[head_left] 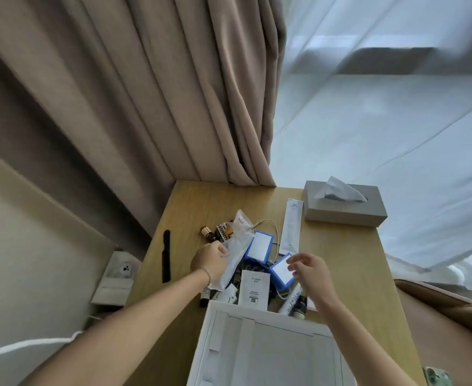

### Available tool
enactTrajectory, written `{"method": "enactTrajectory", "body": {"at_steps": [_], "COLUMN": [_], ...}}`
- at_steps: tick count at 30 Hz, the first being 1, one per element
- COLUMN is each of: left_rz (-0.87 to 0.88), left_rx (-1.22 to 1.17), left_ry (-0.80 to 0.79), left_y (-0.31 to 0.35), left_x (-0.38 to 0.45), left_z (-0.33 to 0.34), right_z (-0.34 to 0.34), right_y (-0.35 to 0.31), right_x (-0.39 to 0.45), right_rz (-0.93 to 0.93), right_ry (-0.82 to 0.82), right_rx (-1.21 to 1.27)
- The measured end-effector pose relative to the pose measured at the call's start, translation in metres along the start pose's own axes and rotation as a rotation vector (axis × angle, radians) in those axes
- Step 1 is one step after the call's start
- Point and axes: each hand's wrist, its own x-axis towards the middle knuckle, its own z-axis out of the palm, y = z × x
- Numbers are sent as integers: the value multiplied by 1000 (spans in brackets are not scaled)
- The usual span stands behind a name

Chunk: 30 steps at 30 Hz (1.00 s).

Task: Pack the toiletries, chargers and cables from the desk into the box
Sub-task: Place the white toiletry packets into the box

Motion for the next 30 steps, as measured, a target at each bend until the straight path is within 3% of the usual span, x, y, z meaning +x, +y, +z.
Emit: {"method": "enactTrajectory", "body": {"at_steps": [9, 18, 24, 30], "left_rz": [23, 105, 54, -65], "left_rx": [173, 157, -271, -686], "left_ry": [-201, -6, 94, 75], "left_y": [-2, -15, 3, 23], "left_x": [45, 54, 36, -1], "left_z": [10, 15, -5, -23], "right_z": [2, -3, 3, 24], "right_y": [4, 21, 28, 32], "right_x": [50, 91, 128, 157], "right_rz": [-14, 23, 63, 129], "right_ry": [13, 37, 99, 182], "right_rx": [7, -84, -229, -390]}}
